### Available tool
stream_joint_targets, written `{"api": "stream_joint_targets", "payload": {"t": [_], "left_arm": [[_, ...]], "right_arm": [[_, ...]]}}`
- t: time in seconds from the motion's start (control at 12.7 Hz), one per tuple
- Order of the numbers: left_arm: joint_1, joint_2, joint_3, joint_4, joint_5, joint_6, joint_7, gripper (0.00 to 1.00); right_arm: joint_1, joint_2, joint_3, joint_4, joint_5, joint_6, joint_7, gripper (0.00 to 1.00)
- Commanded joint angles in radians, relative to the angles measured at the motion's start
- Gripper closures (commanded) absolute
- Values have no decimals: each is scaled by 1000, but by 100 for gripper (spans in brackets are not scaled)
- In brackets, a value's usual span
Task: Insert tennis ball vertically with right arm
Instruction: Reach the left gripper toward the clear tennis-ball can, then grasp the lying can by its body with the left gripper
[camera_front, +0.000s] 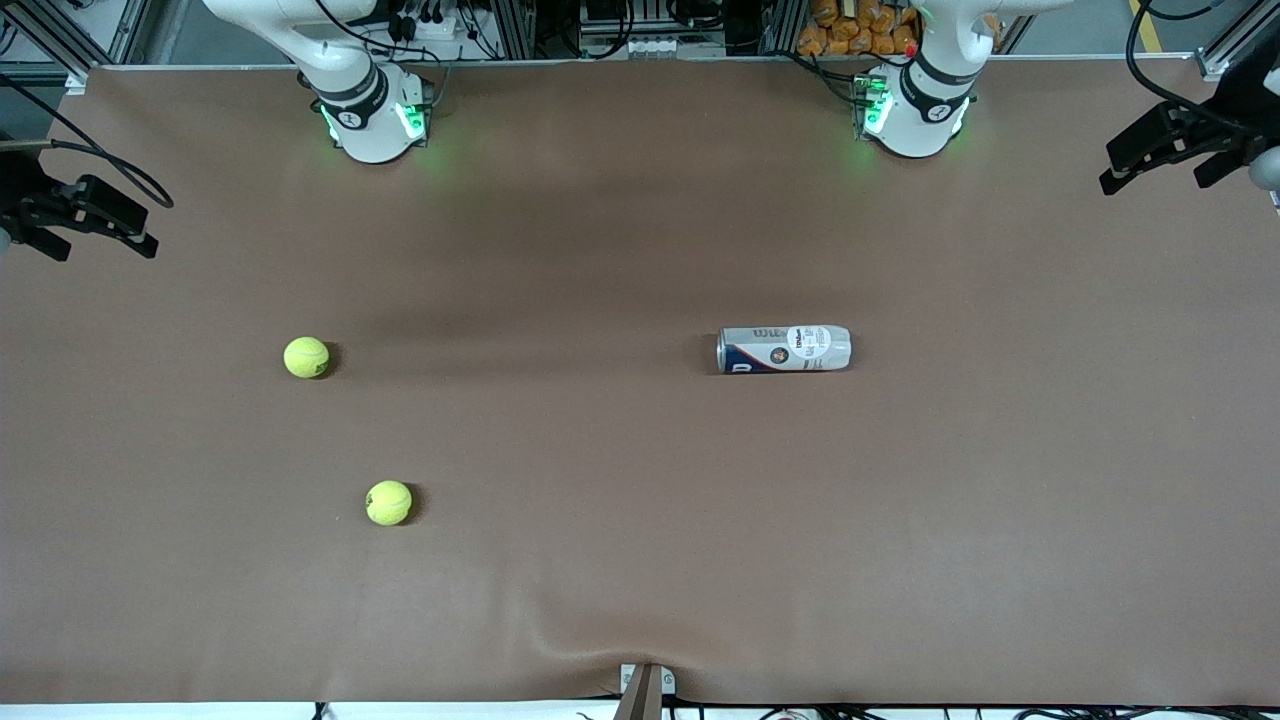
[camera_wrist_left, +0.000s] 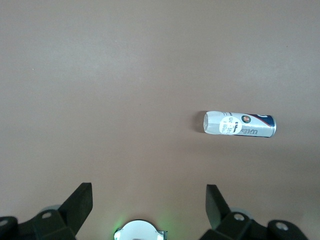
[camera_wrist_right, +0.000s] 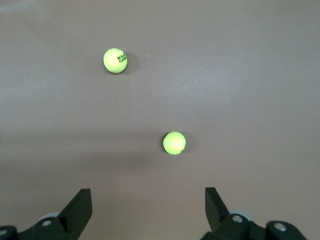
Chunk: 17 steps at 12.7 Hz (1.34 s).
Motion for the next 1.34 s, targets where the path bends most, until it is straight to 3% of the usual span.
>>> {"api": "stream_joint_targets", "payload": {"t": [0.0,0.55,0.79,0.94,1.1,1.26], "left_arm": [[2,-18,-1,-19,11,17,24,0],[-18,32,-12,-17,31,11,135,0],[-75,110,-128,-20,161,0,126,0],[-83,193,-195,-12,189,3,127,0],[-148,291,-263,1,317,11,135,0],[-225,351,-286,6,356,12,145,0]], "right_arm": [[-3,-23,5,-24,6,8,-16,0],[17,-15,5,-24,6,20,-9,0],[23,-13,5,-25,6,20,-7,0],[25,-7,5,-28,6,19,-7,0],[25,-7,7,-35,6,19,-7,0],[26,-6,7,-45,6,20,-7,0]]}}
